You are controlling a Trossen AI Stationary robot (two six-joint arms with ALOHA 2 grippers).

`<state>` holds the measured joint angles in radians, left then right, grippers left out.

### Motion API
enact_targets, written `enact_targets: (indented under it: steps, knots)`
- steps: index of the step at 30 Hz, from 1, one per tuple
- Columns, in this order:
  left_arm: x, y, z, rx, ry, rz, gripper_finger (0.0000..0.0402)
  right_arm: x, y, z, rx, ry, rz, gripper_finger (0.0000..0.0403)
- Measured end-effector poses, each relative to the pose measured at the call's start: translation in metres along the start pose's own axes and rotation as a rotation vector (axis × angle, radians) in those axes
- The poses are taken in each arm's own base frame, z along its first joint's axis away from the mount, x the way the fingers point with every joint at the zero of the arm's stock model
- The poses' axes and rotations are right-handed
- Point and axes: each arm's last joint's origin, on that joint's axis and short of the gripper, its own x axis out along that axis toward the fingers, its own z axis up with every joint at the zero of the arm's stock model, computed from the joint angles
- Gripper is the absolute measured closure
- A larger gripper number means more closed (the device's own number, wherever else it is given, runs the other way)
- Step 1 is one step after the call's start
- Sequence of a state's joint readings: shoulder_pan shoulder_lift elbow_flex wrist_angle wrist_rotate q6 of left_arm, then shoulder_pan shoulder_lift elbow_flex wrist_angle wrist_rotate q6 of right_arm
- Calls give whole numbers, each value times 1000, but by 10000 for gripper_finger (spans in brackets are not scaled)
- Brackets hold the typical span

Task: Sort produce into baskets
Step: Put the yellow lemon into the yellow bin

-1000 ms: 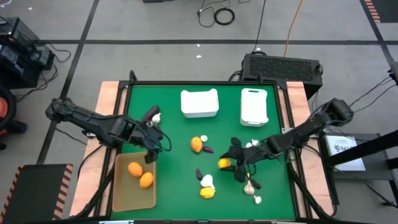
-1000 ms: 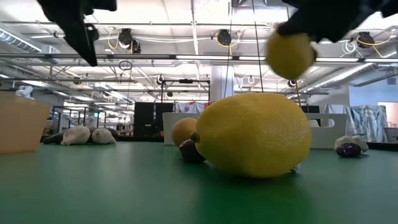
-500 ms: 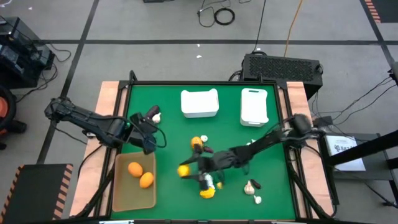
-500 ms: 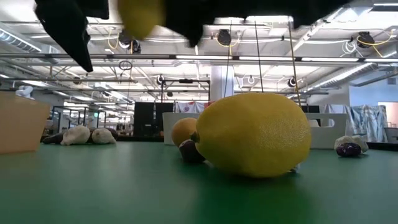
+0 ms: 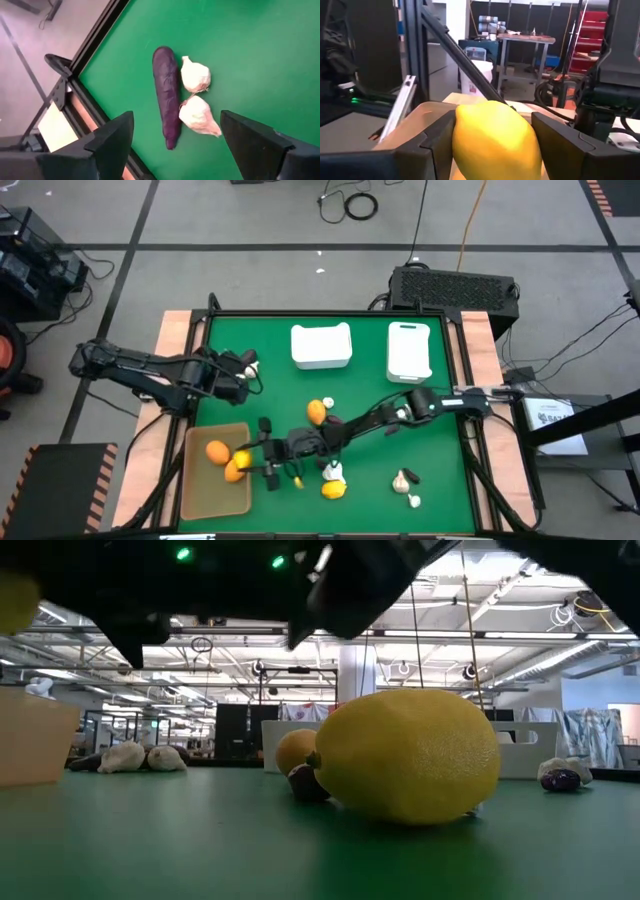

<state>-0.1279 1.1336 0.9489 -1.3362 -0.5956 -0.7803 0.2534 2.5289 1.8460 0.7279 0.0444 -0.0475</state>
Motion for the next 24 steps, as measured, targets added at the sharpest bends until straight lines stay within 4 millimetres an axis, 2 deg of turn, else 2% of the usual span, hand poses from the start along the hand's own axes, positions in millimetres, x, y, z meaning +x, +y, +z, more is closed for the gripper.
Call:
enact_targets:
  steps: [6, 11, 18, 24]
  knots:
    - [1, 2, 0, -2, 19, 5, 97, 20, -14, -12, 4, -30, 4, 179]
    - [1, 1, 0, -3, 22, 0, 97, 29, -26, -16, 45, -3, 1, 174]
    - [1, 1, 0, -3, 21, -1, 97, 29, -40, -22, 114, 71, -23, 121]
    - [1, 1, 0, -4, 22, -2, 97, 29, -45, -22, 135, 76, -2, 79]
